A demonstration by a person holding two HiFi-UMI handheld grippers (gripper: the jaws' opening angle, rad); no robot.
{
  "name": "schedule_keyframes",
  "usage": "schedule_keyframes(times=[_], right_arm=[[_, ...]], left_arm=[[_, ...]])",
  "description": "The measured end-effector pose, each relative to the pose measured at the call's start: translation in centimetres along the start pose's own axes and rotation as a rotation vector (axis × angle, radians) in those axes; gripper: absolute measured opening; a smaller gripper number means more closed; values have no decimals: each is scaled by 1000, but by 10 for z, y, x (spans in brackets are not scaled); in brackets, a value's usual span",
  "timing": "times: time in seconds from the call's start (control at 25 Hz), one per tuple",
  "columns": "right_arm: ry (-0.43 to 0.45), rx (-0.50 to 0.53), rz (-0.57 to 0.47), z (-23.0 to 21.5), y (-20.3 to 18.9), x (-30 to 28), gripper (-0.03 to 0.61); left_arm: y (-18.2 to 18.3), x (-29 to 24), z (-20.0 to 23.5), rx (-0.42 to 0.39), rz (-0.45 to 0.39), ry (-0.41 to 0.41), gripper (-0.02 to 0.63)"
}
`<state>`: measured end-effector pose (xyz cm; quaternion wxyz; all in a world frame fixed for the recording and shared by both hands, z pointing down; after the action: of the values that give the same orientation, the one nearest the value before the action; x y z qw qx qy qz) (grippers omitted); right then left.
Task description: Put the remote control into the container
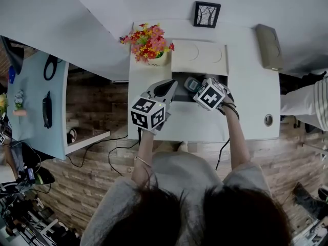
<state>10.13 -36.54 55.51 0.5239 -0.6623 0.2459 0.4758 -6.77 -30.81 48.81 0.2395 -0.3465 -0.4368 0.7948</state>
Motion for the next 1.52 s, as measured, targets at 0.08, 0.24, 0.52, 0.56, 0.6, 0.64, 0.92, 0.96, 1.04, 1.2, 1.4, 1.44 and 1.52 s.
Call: schedule_keyframes(times=[0.08, 0.24, 0.52, 0.56, 0.6, 0.64, 0.92, 0.96, 1.04, 1.2, 1.4, 1.44, 1.52], right_arm=[[-1, -2, -3, 1, 0, 0, 285], [-15, -12, -13, 0, 0, 0, 307], [-56, -53, -94, 4, -1, 17, 308], [-60, -70, -114, 5, -1, 20, 307], [-56, -97, -138, 7, -1, 24, 307], [-47, -128, -164, 9, -1, 29, 307], [-67, -204, -306, 22, 5, 59, 202], [-72, -212, -326, 24, 5, 63, 188], [-87, -228, -367, 29, 6, 72, 155], [-109, -290, -464, 37, 7, 88, 137], [-150, -335, -588, 51, 7, 112, 84], [-159, -344, -615, 53, 8, 118, 75], [-176, -365, -673, 57, 8, 129, 58]], left_arm=[[1, 1, -1, -2, -1, -2, 3], [1, 3, -3, -6, -6, -7, 3], [1, 11, -6, -10, -19, -6, 3], [1, 12, -6, -12, -22, -6, 3], [1, 13, -7, -14, -24, -8, 3], [2, 14, -9, -17, -27, -11, 3], [7, 17, -24, -46, -43, -43, 3], [8, 18, -26, -51, -45, -49, 3], [10, 20, -31, -62, -51, -58, 3], [14, 23, -39, -81, -65, -74, 3], [16, 28, -51, -104, -81, -96, 3], [17, 29, -53, -109, -85, -100, 3], [19, 31, -58, -120, -92, -109, 3]])
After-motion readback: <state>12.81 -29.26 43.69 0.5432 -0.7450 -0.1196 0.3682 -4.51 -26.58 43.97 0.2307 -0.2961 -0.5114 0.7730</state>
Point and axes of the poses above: the fingertips, and each gripper's own axes: x backward along the fingers, z to its left, y out of its top, the point moved 10 cm from there along x, backward along the fingers, and after that the axes turned 1 degree about -y, right-handed, at the moved point
